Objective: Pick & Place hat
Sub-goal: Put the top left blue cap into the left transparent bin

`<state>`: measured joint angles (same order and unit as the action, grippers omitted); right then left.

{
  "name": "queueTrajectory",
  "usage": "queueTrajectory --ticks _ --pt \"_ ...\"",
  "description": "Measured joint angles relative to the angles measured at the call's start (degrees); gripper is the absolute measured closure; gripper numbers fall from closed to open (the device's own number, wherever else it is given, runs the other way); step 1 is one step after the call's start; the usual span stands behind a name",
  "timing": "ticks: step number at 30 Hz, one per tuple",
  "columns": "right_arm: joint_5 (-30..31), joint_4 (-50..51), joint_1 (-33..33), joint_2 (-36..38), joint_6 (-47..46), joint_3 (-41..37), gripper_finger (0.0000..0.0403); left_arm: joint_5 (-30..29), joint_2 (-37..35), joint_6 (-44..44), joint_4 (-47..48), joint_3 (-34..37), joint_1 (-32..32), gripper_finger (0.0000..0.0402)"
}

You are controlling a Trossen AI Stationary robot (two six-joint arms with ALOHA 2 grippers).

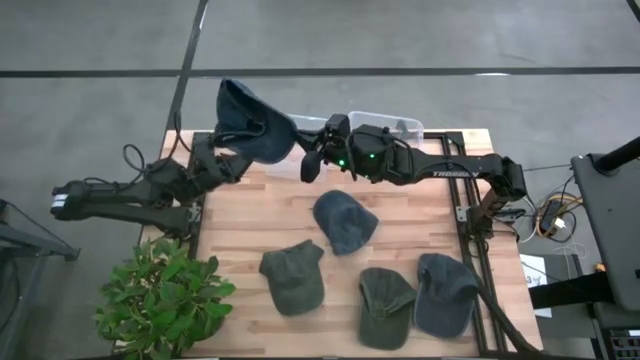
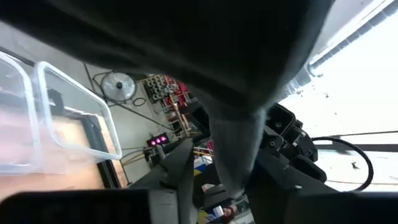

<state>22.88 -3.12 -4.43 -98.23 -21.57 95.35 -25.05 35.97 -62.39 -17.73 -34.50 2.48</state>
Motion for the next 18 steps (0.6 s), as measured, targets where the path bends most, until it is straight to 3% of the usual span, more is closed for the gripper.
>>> queueTrajectory --ticks 6,9,13,18 --pt "-1.87 2.0 -3.24 2.03 -4.47 0.0 0.0394 -0.18 -1.92 0.8 4.64 0.02 0.04 0.0249" --pt "-7.53 3.58 -6.21 3.04 -9.84 0.07 0.0394 1.82 -2.57 -0.26 7.05 0.02 0.04 0.0247" --pt "-15.1 10.75 -11.31 3.33 -18.53 0.05 0.0394 5.03 -2.92 -0.15 7.25 0.04 0.03 0.0247" --pt "-18.68 22.85 -16.57 3.23 -22.99 0.02 0.0394 7.69 -3.28 1.7 7.2 0.02 0.02 0.0246"
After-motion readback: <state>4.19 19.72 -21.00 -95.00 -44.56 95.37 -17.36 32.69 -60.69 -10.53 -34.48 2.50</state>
